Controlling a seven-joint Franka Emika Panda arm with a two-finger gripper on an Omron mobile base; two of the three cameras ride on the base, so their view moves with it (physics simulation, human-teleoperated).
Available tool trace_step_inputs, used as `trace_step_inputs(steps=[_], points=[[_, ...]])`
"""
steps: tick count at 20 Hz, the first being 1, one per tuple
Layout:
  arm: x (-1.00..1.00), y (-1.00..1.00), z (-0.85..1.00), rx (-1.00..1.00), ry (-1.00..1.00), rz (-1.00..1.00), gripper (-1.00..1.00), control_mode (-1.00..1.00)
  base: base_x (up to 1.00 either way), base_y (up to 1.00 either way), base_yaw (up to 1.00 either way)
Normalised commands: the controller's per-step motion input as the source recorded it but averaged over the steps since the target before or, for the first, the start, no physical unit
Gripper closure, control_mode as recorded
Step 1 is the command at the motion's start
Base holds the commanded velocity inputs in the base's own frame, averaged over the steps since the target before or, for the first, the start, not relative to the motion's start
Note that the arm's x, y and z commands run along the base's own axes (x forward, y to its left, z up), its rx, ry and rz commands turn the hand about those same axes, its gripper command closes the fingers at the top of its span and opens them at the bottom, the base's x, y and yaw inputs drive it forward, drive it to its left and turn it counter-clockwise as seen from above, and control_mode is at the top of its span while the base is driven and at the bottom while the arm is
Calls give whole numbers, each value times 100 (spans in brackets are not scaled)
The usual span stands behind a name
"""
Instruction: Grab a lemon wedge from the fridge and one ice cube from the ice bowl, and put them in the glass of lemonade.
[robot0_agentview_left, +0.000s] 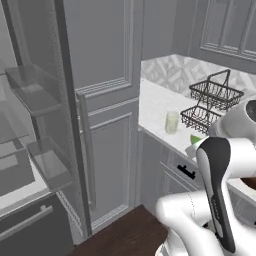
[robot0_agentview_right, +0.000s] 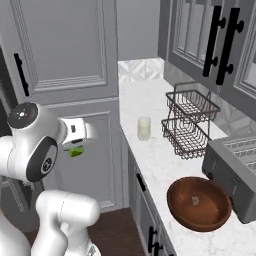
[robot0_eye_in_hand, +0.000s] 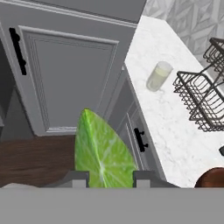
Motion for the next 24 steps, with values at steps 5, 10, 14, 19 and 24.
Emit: trace_step_inputs(steps=[5,10,14,19,24], points=[[0,0,0,0,0,0,100,100,73,0,-25],[0,0,0,0,0,0,100,100,61,0,-22],[0,0,0,0,0,0,100,100,30,-4,-20],[0,0,0,0,0,0,100,100,28,-3,-19],[0,0,0,0,0,0,100,100,52,1,-15]])
